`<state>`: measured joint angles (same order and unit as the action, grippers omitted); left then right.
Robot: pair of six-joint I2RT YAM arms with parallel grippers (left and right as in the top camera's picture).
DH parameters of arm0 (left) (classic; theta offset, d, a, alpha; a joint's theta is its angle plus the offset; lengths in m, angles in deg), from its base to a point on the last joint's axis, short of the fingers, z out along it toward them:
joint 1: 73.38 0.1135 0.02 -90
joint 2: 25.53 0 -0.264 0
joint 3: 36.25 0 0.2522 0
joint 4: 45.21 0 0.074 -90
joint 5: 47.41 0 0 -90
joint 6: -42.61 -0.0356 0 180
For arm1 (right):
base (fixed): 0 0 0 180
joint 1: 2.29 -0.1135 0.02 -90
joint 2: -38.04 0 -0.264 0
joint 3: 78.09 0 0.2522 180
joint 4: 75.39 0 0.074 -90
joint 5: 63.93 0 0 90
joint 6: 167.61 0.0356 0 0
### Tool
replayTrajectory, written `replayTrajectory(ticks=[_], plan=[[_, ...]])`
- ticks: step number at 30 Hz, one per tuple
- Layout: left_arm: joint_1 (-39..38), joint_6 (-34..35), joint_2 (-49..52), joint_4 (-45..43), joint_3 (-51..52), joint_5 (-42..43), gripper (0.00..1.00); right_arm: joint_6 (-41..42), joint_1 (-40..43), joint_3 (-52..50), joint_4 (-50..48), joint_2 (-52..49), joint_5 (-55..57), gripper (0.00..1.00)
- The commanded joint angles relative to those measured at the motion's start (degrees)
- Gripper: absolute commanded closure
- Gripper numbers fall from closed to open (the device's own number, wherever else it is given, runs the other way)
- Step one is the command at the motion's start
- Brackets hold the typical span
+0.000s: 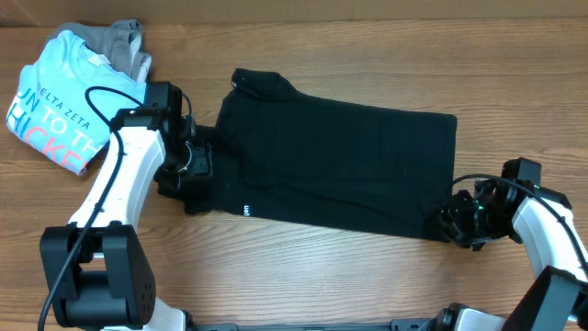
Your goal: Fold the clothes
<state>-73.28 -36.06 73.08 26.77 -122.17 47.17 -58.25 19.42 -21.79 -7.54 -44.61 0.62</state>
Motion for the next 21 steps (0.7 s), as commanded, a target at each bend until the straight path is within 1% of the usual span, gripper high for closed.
replayTrajectory(ticks=[1, 4, 7, 11, 13, 16, 17, 21], plan=[[0.2, -1.5, 0.2, 0.2, -1.4, 1.0, 0.35, 1.7, -0.2, -0.2, -0.6, 0.3, 1.0, 0.52], [0.2, -1.5, 0.3, 0.0, -1.4, 1.0, 0.35, 1.7, -0.2, -0.2, -3.6, 0.3, 4.5, 0.54], [0.2, -1.5, 0.3, 0.1, -1.4, 1.1, 0.36, 1.7, -0.2, -0.2, -3.9, 0.3, 4.1, 0.60], [0.2, -1.5, 0.3, 0.0, -1.4, 1.1, 0.36, 1.7, -0.2, -0.9, -4.2, 0.3, 4.4, 0.59], [0.2, -1.5, 0.3, 0.0, -1.4, 1.1, 0.36, 1.7, -0.2, -2.2, -5.6, 0.3, 4.4, 0.58], [0.2, -1.5, 0.3, 0.0, -1.4, 1.1, 0.36, 1.7, -0.2, -4.3, -8.0, 0.3, 2.3, 0.59], [0.2, -1.5, 0.3, 0.0, -1.4, 1.1, 0.36, 1.7, -0.2, -4.6, -8.5, 0.3, 1.0, 0.62], [0.2, -1.5, 0.3, 0.0, -1.4, 1.1, 0.36, 1.2, -0.2, -4.6, -10.3, 0.4, -2.8, 0.85]])
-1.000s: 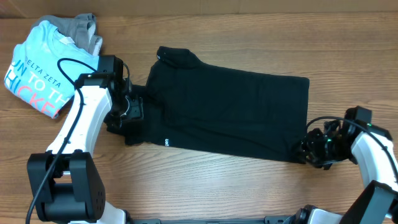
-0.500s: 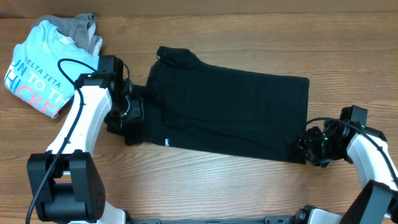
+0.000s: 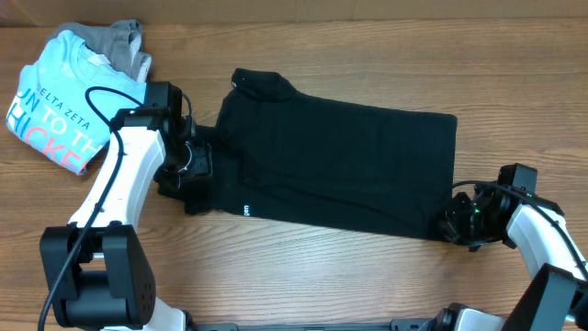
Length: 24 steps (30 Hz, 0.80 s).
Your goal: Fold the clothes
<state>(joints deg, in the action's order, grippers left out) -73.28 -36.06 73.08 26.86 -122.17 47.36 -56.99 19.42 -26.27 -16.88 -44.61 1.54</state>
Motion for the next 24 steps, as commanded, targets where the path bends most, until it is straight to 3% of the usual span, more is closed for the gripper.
replayTrajectory(ticks=[1, 2, 11, 18, 24], plan=[[0.2, -1.5, 0.3, 0.0, -1.4, 0.9, 0.36, 0.0, -0.2, -0.1, -1.3, 0.4, -4.3, 0.91], [0.2, -1.6, 0.3, 0.0, -1.4, 0.9, 0.36, 0.0, -0.2, 0.2, -1.7, 0.4, -5.2, 0.96], [0.2, -2.2, 0.3, -0.2, -1.4, 0.9, 0.35, 0.4, -0.1, 3.7, -4.5, 0.4, -5.4, 0.96], [0.2, -2.4, 0.3, -0.3, -1.4, 0.8, 0.34, 11.5, 0.3, 3.7, -7.0, 0.4, 5.6, 0.96], [0.2, -2.4, 0.3, -0.7, -1.4, 0.8, 0.34, 11.3, 0.3, 3.7, -13.3, 0.4, 3.6, 0.96]])
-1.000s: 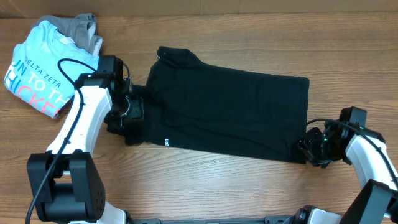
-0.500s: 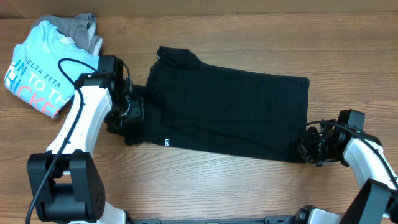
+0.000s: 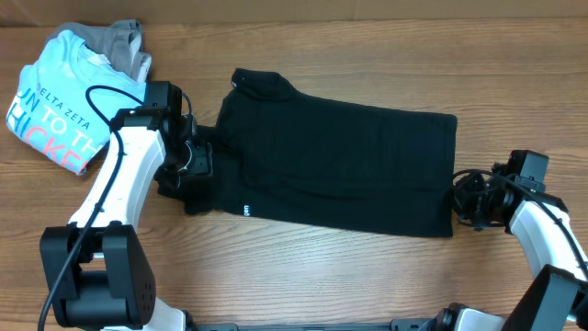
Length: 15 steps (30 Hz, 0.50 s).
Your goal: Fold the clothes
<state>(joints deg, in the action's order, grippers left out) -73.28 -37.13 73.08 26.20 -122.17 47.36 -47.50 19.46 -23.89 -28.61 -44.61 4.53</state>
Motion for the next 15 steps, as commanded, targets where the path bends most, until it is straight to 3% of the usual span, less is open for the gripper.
replayTrajectory(ticks=[1, 6, 8, 13, 15], plan=[[0.2, -1.3, 0.3, -0.1, -1.4, 0.8, 0.34, 1.8, 0.3, 1.3, -2.3, 0.4, 0.2, 0.96], [0.2, -1.3, 0.3, 0.0, -1.4, 0.8, 0.34, 1.9, 0.3, 1.3, -4.2, 0.4, 0.9, 0.96], [0.2, -1.3, 0.3, 0.0, -1.4, 0.8, 0.34, 1.9, 0.3, 1.3, -4.0, 0.4, 2.0, 0.73], [0.2, -2.2, 0.3, -0.1, -1.4, 1.2, 0.33, 1.9, 1.4, 1.3, -3.0, 0.4, 6.1, 0.75], [0.2, -5.5, 0.3, -0.2, -1.4, 3.7, 0.33, 0.8, 2.1, 1.3, -3.5, 0.4, 4.8, 0.73]])
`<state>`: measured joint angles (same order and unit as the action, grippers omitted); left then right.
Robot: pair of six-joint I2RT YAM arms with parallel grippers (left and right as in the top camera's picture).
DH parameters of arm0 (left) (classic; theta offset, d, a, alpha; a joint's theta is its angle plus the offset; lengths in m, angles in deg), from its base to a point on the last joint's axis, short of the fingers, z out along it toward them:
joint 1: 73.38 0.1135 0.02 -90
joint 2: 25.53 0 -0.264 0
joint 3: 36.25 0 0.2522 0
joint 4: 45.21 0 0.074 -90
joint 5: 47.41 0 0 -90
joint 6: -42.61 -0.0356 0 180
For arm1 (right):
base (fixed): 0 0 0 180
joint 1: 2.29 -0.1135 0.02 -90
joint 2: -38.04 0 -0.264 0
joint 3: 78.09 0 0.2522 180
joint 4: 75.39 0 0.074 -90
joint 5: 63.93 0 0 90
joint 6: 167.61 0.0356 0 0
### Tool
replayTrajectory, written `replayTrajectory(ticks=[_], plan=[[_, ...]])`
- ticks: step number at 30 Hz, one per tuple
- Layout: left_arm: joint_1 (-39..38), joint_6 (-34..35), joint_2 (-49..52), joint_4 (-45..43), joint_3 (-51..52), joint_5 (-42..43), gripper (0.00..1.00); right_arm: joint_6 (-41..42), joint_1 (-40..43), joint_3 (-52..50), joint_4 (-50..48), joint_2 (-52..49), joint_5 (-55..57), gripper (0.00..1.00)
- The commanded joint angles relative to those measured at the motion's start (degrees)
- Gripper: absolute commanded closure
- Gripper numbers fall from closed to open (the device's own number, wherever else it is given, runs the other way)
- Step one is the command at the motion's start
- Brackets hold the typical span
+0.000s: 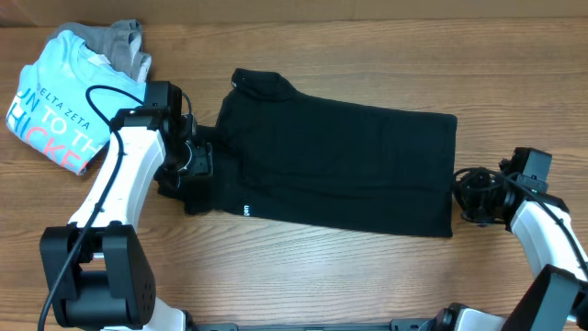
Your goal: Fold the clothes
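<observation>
A black shirt (340, 165) lies spread flat across the middle of the table, collar at the far left and hem to the right. My left gripper (190, 162) rests on its bunched left sleeve (179, 191) and looks shut on the cloth. My right gripper (467, 196) sits just off the hem's right edge, about halfway along it. Its fingers look spread, with nothing between them. The hem's near right corner (446, 230) lies flat on the wood.
A folded light-blue printed T-shirt (55, 97) lies at the far left on top of a grey garment (124, 41). The wooden table (303, 276) shows bare along the front.
My right gripper has shifted very slightly to the right, staying beside the hem's right edge. The shirt and my left arm have not moved.
At first my right gripper was at the shirt's near right corner, which looked pulled in and rumpled, and it stayed there a moment later. Then the corner lay flat and squared, and the gripper stood farther back beside the hem, where it remains. My left gripper stayed on the sleeve throughout.
</observation>
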<state>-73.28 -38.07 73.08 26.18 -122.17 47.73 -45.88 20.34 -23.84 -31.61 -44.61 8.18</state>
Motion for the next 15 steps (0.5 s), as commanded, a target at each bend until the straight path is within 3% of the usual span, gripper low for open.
replayTrajectory(ticks=[1, 4, 12, 13, 15], plan=[[0.2, -6.4, 0.3, -0.5, -1.4, 5.2, 0.32, -3.1, 1.2, 1.3, -1.2, 0.4, -0.6, 0.70], [0.2, -9.5, 0.3, -1.8, -1.4, 10.0, 0.28, -6.5, 0.5, 1.2, -1.8, 0.3, -3.0, 0.59], [-2.5, -9.6, 0.6, -6.0, -1.1, 10.8, 0.17, -6.6, -2.8, 0.7, -2.3, -3.8, 0.9, 0.58], [-2.9, -9.6, 0.7, -6.1, -1.1, 10.3, 0.16, -6.6, -2.8, 0.7, -2.6, -4.6, 0.9, 0.59], [-3.6, -9.6, 1.2, -6.0, -1.1, 8.0, 0.16, -6.6, -2.8, 0.7, -3.0, -5.8, 0.1, 0.72]])
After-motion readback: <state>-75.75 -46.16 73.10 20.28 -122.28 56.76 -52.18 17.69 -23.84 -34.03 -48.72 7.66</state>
